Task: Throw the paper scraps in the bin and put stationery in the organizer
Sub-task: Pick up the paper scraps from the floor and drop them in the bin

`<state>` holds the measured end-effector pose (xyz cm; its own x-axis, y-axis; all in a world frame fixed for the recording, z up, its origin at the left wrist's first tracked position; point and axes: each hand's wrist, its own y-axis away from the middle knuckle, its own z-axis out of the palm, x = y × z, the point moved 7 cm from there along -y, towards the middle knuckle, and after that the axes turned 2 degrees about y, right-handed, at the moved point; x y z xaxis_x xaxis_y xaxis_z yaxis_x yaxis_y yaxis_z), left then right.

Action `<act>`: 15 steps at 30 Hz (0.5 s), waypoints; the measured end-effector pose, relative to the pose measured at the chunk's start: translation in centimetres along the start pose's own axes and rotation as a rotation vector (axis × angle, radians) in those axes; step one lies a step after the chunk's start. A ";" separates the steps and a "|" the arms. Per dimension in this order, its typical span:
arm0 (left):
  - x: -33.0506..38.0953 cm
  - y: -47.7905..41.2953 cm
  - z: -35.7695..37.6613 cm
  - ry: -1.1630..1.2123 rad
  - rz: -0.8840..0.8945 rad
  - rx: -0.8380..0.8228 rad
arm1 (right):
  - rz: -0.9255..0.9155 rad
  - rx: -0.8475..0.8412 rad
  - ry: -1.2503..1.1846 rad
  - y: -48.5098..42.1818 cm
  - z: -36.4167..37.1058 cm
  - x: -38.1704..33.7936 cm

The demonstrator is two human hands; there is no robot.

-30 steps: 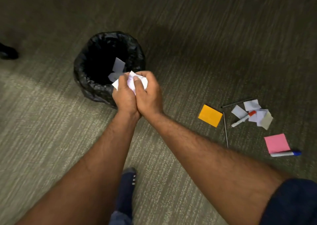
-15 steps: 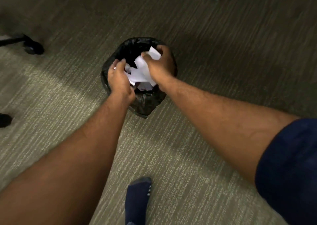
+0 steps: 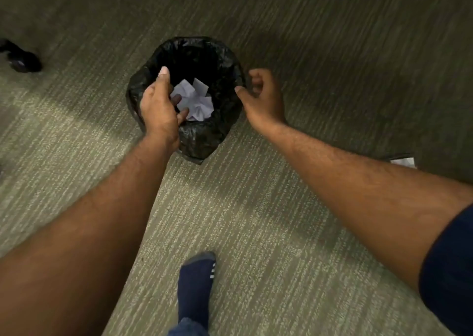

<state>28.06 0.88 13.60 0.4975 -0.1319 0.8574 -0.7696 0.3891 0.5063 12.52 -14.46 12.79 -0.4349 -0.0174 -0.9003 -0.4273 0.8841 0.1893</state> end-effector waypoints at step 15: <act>-14.6 11.5 14.8 -0.490 0.005 -0.305 | 0.025 0.114 0.157 6.7 -14.5 13.8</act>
<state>6.07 -6.18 8.26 0.1948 -0.5082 0.8389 -0.5850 0.6263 0.5152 -7.83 -15.50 7.34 -0.5662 -0.0598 -0.8221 -0.3266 0.9320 0.1571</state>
